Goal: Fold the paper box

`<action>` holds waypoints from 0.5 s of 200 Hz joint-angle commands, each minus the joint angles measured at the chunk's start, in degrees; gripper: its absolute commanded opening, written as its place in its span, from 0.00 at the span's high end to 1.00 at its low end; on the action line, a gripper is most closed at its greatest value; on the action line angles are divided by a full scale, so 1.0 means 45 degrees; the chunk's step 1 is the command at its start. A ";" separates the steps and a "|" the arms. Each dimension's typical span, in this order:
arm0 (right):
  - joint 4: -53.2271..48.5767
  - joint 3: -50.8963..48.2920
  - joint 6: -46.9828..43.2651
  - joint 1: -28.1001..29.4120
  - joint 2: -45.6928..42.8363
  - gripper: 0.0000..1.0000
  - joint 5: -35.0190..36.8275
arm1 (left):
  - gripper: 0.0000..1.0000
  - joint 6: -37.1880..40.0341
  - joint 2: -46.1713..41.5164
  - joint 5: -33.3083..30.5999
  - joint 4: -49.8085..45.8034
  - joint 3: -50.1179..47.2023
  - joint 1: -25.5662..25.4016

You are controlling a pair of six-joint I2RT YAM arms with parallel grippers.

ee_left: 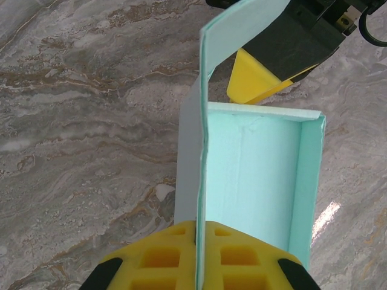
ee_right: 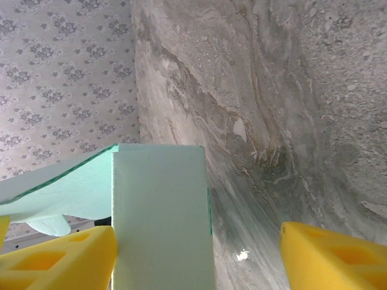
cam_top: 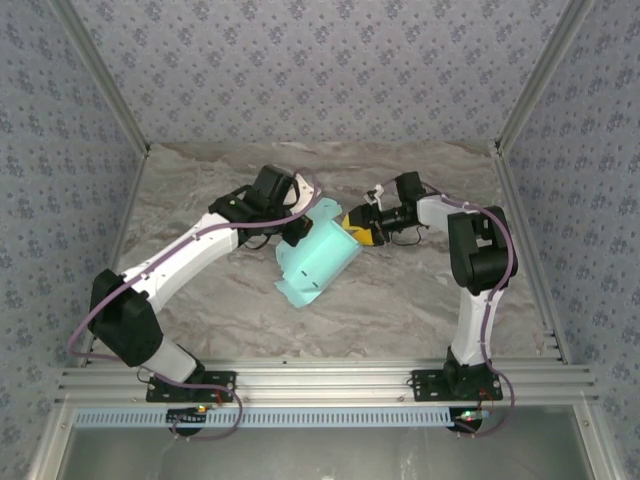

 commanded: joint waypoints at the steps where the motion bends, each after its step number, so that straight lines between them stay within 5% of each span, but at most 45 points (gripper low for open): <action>1: -0.0669 0.0325 -0.0028 0.0320 0.0167 0.25 -0.0893 | 1.00 0.0019 -0.0174 0.0366 0.1145 0.0097 0.0021; 100: -0.1887 0.0555 -0.0391 0.0461 0.0441 0.21 -0.0587 | 1.00 0.0063 0.0205 0.0163 0.1023 0.0251 0.0022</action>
